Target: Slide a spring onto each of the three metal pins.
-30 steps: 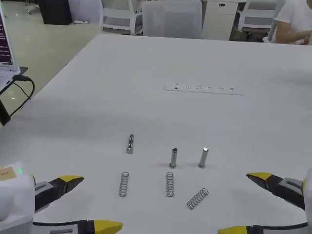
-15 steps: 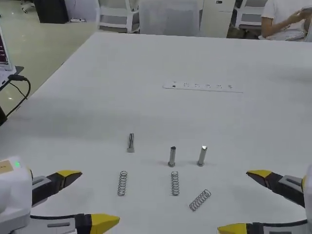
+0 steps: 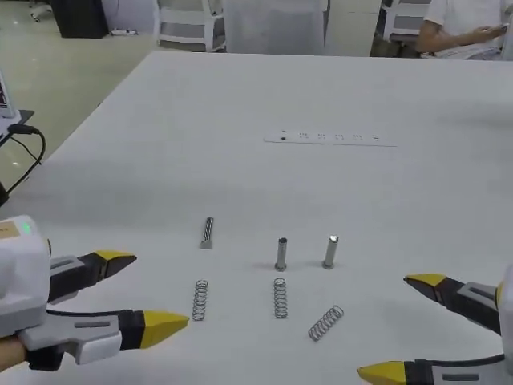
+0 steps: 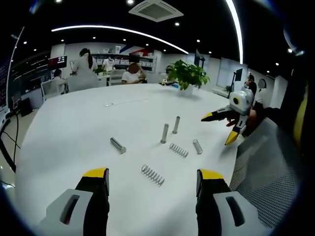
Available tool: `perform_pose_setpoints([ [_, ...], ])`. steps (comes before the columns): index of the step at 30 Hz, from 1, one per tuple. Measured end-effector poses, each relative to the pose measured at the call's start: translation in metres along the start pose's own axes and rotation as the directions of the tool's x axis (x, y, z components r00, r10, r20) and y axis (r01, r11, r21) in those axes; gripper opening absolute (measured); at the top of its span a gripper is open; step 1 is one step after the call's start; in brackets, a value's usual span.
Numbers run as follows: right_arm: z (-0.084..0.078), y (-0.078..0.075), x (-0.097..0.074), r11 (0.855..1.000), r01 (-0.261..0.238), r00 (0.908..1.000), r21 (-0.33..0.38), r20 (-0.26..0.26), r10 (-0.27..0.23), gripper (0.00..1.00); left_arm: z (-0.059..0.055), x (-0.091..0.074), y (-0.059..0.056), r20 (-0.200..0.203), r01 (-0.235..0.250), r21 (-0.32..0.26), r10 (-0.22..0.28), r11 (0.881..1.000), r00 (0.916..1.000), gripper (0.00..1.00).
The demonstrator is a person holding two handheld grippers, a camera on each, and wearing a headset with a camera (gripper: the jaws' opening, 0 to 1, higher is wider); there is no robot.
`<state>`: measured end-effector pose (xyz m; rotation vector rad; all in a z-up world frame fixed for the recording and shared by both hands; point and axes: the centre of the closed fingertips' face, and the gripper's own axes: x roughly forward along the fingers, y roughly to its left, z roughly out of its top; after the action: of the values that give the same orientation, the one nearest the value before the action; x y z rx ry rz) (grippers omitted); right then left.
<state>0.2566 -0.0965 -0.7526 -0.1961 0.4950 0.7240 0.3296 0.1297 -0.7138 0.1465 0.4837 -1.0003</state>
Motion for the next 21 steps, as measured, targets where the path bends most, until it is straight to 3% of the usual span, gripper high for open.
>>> perform_pose_setpoints([
  [11, 0.0, 0.0, -0.001, 1.0, 0.004, 1.0, 0.0, -0.003, -0.004, 0.84, 0.009, 0.014, 0.028, -0.05, -0.027, 0.057, 0.03, 0.998, 0.9983, 0.6],
  [21, 0.0, 0.001, 0.0, 1.0, 0.006, 1.0, 0.004, -0.005, -0.006, 0.84, 0.02, 0.032, 0.044, -0.077, -0.026, 0.072, 0.032, 0.997, 0.9965, 0.53],
])
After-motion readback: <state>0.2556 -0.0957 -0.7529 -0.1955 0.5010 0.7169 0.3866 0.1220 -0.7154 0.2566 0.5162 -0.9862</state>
